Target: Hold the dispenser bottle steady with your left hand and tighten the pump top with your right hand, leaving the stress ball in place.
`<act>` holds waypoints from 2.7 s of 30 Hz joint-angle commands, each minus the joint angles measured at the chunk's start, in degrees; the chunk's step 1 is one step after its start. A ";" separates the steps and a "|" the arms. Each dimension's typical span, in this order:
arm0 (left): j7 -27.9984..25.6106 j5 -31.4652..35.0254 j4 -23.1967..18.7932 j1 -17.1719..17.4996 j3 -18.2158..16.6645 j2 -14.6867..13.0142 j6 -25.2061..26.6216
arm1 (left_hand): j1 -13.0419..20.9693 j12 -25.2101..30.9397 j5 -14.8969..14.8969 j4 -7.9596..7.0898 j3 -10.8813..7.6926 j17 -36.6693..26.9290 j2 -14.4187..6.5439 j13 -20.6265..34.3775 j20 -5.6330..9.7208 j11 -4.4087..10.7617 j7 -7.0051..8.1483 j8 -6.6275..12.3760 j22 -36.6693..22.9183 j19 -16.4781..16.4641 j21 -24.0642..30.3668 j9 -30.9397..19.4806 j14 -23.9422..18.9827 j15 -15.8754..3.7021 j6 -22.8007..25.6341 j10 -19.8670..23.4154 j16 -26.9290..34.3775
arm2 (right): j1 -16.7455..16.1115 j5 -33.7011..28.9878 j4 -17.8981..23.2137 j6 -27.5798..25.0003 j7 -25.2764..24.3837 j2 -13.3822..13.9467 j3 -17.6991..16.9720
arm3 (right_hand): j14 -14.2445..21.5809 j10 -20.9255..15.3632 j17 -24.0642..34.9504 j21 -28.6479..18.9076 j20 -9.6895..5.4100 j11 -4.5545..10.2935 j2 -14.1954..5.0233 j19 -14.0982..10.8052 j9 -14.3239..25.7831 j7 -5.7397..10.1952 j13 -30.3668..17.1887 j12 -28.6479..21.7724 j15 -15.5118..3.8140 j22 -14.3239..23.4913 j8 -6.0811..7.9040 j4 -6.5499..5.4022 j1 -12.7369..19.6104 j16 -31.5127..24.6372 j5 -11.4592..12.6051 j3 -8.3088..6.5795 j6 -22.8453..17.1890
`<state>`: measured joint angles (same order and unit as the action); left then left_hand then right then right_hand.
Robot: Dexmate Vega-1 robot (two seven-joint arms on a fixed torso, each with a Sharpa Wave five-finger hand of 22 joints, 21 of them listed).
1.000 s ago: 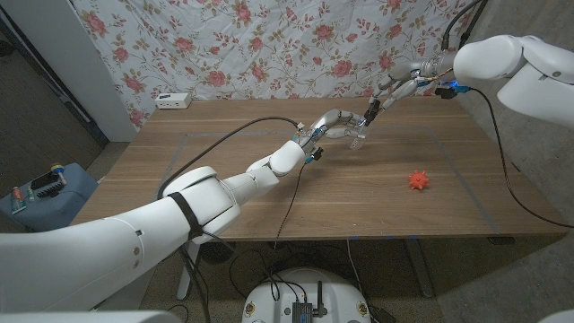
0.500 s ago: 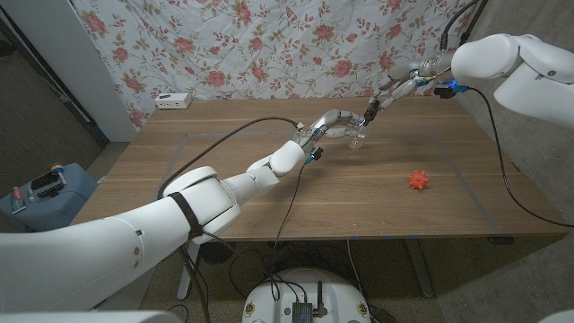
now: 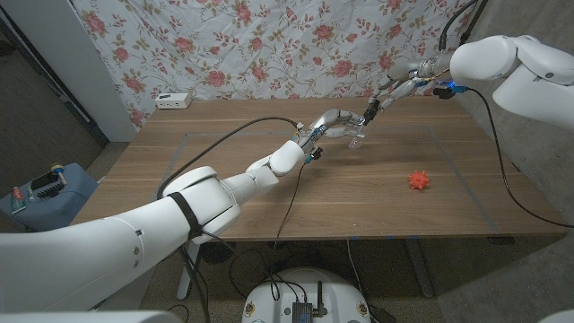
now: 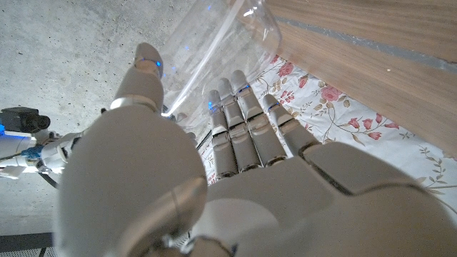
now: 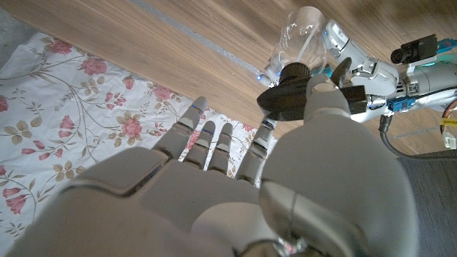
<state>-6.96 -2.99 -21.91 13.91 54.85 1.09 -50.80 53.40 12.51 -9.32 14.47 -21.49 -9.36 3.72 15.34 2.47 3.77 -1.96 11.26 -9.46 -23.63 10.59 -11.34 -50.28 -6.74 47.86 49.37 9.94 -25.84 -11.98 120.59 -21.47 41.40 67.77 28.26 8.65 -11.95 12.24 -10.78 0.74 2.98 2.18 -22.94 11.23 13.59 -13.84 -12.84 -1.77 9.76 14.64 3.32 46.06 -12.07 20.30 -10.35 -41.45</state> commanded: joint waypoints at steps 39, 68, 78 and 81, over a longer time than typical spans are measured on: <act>-3.24 1.44 -0.35 0.82 0.46 -0.33 -1.45 | -4.09 0.24 -0.53 -5.85 -6.33 0.02 -5.26 0.31 5.73 0.93 3.20 0.22 -0.15 -0.26 0.15 -0.28 -0.45 -3.04 5.50 0.89 0.19 | -1.58 -0.99 -3.58 7.37 -2.46 -0.12 -1.38 | -3.10 3.63 0.02 0.51 2.14 1.11 -0.21 5.56 -0.06 -0.84 -0.06 1.13 0.77 0.11 -4.08 5.22 8.12 0.60 1.10 -2.74 9.51; -4.81 3.02 -0.89 1.31 0.23 -0.73 -2.69 | -4.14 0.19 -0.52 -5.78 -6.48 0.02 -5.26 0.31 5.73 0.89 3.22 0.21 -0.15 -0.22 0.17 -0.27 -0.40 -3.07 5.43 0.84 0.16 | -2.54 -0.49 -3.29 7.62 -3.40 1.40 -3.72 | -5.11 5.64 -0.10 0.51 2.95 1.53 0.53 8.76 -0.23 -0.83 -0.04 1.27 1.38 -0.01 -4.30 5.98 12.40 0.72 2.66 -3.67 13.99; -5.74 3.35 -1.01 1.59 0.09 -0.74 -3.24 | -4.22 0.22 -0.52 -5.80 -6.50 0.02 -5.26 0.34 5.66 0.81 3.21 0.18 -0.15 -0.24 0.18 -0.27 -0.42 -3.04 5.35 0.89 0.18 | -3.94 0.73 -2.48 5.50 -5.36 2.41 -5.70 | -5.26 5.24 0.12 0.02 2.61 0.78 -0.14 8.04 -0.31 -0.85 -0.04 0.93 1.73 0.00 -4.43 4.71 10.99 0.42 2.65 -3.26 15.46; -6.21 3.52 -1.11 1.71 0.00 -0.85 -3.54 | -4.22 0.25 -0.52 -5.79 -6.51 0.02 -5.25 0.33 5.71 0.93 3.14 0.21 -0.15 -0.26 0.19 -0.27 -0.40 -3.05 5.42 0.98 0.17 | -4.95 1.89 -2.37 5.01 -6.79 2.90 -6.87 | -5.29 5.08 0.17 -0.03 2.60 0.67 -0.38 7.94 -0.32 -0.86 -0.04 0.83 1.82 0.01 -4.42 4.38 10.53 0.36 2.57 -3.15 15.73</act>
<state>-11.98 0.06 -22.80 15.30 55.05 0.40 -53.61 53.40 12.49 -9.56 14.61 -21.63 -9.36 3.72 15.56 2.47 3.77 -2.04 11.04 -9.46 -23.63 10.59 -11.33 -50.27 -6.74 47.93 49.37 9.94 -28.83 -12.02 117.53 -14.67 37.15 69.45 24.01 3.45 -6.53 12.14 -10.42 3.41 4.05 2.02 -14.33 10.92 12.75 -13.86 -11.65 0.01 9.60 10.38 8.19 57.19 -11.31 22.68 -13.39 -26.08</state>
